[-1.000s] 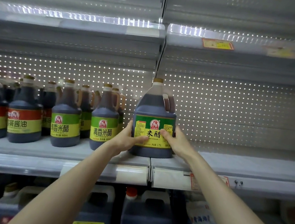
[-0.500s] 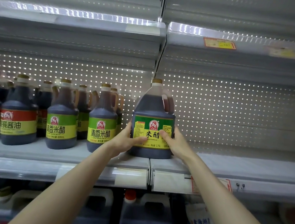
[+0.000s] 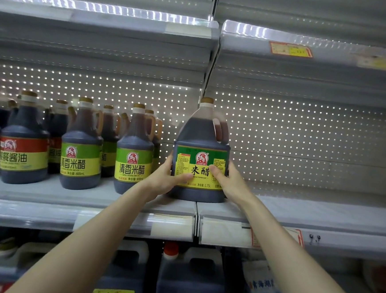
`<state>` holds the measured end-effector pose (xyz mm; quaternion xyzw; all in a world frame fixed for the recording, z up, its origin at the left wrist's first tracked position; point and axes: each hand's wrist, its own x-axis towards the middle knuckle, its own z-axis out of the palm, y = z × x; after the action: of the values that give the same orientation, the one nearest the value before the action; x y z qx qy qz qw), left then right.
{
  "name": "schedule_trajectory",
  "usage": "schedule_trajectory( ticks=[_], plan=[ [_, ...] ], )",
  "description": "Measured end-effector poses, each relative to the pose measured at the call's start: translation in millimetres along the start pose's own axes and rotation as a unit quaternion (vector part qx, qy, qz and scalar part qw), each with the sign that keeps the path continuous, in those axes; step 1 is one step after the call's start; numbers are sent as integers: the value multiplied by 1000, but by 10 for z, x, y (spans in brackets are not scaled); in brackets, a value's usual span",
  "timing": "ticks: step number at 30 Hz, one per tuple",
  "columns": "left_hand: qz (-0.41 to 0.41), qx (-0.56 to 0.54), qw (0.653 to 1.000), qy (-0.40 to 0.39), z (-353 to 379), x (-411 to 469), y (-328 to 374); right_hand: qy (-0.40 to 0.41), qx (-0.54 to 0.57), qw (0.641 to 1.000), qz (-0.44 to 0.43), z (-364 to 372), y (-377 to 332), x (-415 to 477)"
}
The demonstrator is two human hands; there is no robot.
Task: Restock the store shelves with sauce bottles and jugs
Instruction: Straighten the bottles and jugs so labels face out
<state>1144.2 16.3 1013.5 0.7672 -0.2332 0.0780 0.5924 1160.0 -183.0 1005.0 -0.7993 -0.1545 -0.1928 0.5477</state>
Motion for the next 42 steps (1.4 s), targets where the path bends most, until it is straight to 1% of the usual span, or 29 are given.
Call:
schedule_trajectory(
  ticks=[19, 30, 37, 42],
  plan=[
    [-3, 14, 1000, 4, -7, 12, -4, 5, -11, 1000, -11, 11, -56, -36],
    [-2, 28, 1000, 6, -16, 20, -26, 5, -13, 1000, 0, 8, -91, -77],
    [-26, 43, 999, 1, -22, 9, 53, -1, -14, 1000, 16, -11, -158, -112],
    [-32, 87, 995, 34, 4, -136, 176, 15, -8, 1000, -4, -48, -248, -192]
  ],
)
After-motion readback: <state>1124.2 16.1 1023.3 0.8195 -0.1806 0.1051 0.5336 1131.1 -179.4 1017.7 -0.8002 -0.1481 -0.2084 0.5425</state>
